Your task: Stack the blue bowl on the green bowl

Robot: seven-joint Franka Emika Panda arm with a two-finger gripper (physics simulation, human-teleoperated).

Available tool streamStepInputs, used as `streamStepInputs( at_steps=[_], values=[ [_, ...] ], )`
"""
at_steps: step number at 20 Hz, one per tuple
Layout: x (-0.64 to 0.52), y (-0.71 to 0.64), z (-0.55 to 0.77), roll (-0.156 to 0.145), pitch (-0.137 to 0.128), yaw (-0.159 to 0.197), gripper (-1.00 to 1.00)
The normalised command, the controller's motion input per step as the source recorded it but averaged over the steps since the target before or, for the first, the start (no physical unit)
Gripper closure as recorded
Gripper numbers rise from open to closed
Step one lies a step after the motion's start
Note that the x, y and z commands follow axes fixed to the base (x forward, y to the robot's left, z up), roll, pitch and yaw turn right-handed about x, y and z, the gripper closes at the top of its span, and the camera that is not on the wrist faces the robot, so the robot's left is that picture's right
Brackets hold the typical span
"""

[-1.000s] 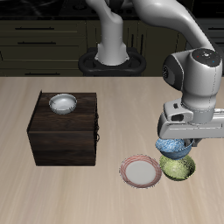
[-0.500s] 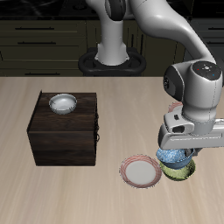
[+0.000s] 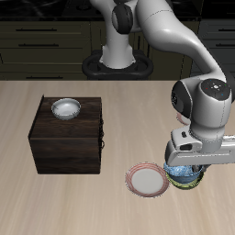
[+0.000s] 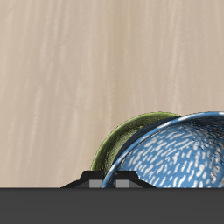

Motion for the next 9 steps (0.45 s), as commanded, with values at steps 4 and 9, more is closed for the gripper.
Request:
streamStepInputs(
  at_steps=[4, 9],
  values=[
    [-0.05, 0.04, -0.24, -0.025, 0.071, 0.015, 1.0],
    [-0.08, 0.0, 0.0, 0.001, 0.044, -0.023, -1.0]
  ],
)
